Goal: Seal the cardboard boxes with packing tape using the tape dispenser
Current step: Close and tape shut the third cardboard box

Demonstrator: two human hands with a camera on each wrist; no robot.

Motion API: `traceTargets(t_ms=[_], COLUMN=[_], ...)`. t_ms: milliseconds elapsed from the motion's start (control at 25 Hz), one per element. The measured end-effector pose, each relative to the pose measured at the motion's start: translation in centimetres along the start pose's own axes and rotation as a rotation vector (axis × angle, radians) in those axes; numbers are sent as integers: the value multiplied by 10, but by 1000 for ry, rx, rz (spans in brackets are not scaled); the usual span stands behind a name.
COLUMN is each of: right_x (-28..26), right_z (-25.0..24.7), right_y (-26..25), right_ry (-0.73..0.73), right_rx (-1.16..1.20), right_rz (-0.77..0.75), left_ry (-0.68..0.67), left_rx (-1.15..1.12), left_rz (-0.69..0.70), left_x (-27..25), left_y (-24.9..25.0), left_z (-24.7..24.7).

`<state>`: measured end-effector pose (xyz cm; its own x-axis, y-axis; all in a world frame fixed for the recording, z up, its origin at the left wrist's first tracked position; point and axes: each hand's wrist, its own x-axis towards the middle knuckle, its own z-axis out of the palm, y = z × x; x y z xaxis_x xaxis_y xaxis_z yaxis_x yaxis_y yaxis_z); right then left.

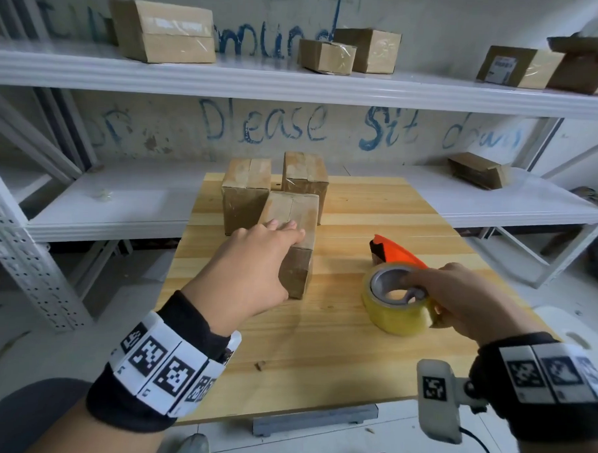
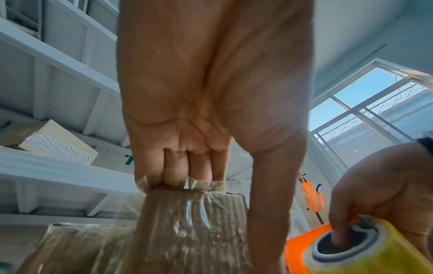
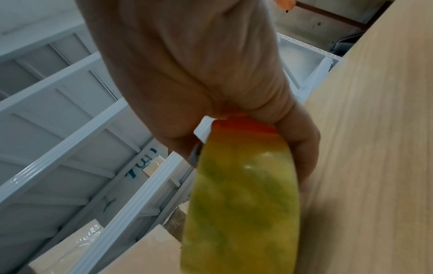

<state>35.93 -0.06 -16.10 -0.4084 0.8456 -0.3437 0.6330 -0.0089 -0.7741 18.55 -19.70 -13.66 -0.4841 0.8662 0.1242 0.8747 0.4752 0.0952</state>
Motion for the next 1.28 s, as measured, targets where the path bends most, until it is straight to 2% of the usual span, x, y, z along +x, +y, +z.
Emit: traceTargets(t_ms=[160,320,440,600,720,880,1160,1280], right_x=[-9,-27,-47,-61,-53,-48,-46,-46], right_z=[-1,-3,5,29,49,67,84,84], right_y=[-2,-7,-14,-18,-13,-14,-19,-21], right_ry=[94,97,185,238,161,19,-26,-28], right_rx=[-125,-264,-374,-304,-257,-283,-161,-140], right_rz=[-31,-122,-308,-602,-768,-810,-915,-936], left_ry=[-14,-22,-69,-141,-31,88,180,200], left_rx=[-7,-41,-52,-173,-215,-68,-44,62], left_rz=[5,7,11,15,-23,-12,-34,-57], left_x=[-1,-3,-4,-8,-9,-3,0,2], left_y=[1,0,0,-4,-5,-2,-4,0], left_z=[0,-2,-7,-20,-23,-14,-8,-8])
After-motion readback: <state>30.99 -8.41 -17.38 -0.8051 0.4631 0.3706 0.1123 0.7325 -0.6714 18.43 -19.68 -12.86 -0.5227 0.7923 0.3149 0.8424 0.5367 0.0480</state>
